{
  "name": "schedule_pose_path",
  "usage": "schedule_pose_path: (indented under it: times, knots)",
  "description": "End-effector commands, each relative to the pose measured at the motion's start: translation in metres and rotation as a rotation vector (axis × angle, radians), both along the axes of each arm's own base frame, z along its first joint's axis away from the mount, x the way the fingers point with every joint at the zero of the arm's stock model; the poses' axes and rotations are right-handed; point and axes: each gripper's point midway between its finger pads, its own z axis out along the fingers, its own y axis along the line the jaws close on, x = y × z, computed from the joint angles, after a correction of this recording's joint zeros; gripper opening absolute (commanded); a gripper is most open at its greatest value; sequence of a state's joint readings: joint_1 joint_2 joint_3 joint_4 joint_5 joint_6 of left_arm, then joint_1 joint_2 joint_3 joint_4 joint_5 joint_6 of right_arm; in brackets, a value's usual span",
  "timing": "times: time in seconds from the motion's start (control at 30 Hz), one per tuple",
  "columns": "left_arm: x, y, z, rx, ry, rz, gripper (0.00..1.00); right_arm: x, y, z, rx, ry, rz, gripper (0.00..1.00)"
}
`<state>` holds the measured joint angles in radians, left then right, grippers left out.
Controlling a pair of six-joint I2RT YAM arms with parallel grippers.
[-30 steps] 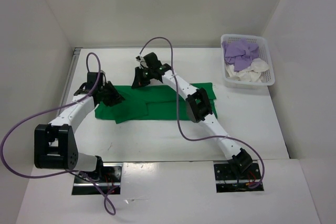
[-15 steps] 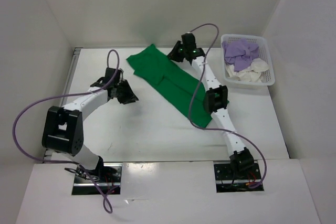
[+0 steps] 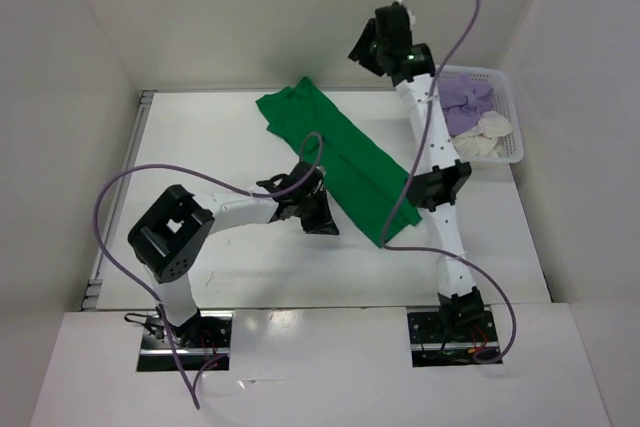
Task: Fold and stack the t-shirts
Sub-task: Rotate the tshirt 90 degrees
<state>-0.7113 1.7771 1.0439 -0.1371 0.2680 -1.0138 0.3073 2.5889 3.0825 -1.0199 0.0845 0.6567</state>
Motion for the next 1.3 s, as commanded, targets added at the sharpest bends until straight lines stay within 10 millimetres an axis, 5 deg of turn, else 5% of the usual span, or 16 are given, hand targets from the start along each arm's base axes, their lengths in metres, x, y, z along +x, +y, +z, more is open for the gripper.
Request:
schedule_pose_path:
  times: [0.0,0.1,0.13,0.17,0.2,0.23,0.27,0.3,0.63,0.73,0.93,1.07,1.1,1.27]
  knots:
    - [0.015,-0.032,0.018,-0.118,0.003,0.060,0.06,-0.060,-0.040,0.111,-0.052,-0.122,-0.062,0.54]
    - [0.011,-0.046,0.010,-0.142,0.035,0.080,0.20,-0.080,-0.050,0.124,-0.080,-0.113,-0.067,0.54]
    - [0.012,-0.055,0.019,-0.176,0.018,0.074,0.26,-0.109,-0.059,0.172,-0.049,-0.202,-0.072,0.54]
    - [0.008,-0.058,0.014,-0.170,0.035,0.076,0.31,-0.111,-0.063,0.120,-0.109,-0.083,-0.071,0.54]
    - [0.008,-0.064,0.012,-0.164,0.031,0.081,0.35,-0.107,-0.066,0.157,-0.040,-0.257,-0.080,0.60]
    - [0.009,-0.066,0.011,-0.171,0.042,0.096,0.41,-0.162,-0.078,0.223,0.071,-0.433,-0.049,0.62]
    - [0.007,-0.072,0.008,-0.171,0.051,0.091,0.42,-0.164,-0.085,0.183,0.122,-0.371,-0.068,0.62]
    - [0.013,-0.074,0.011,-0.172,0.037,0.112,0.43,-0.172,-0.105,0.187,0.133,-0.380,-0.101,0.62]
    - [-0.007,-0.108,-0.030,-0.166,0.148,0.122,0.42,-0.219,-0.095,0.116,0.132,-0.212,-0.005,0.63]
    - [-0.007,-0.117,-0.022,-0.183,0.135,0.109,0.40,-0.231,-0.095,0.102,0.139,-0.186,-0.001,0.63]
    - [0.000,-0.121,-0.018,-0.166,0.100,0.087,0.09,-0.236,-0.092,0.077,0.153,-0.149,0.012,0.63]
    - [-0.024,-0.094,-0.017,-0.101,0.088,-0.044,0.03,-0.241,-0.093,0.035,0.137,-0.059,0.006,0.63]
    - [-0.037,-0.074,-0.031,-0.058,0.116,-0.071,0.03,-0.244,-0.088,0.026,0.137,-0.038,0.023,0.63]
    - [-0.065,0.032,-0.027,0.012,0.162,-0.081,0.03,-0.267,-0.049,-0.038,0.139,0.105,0.090,0.63]
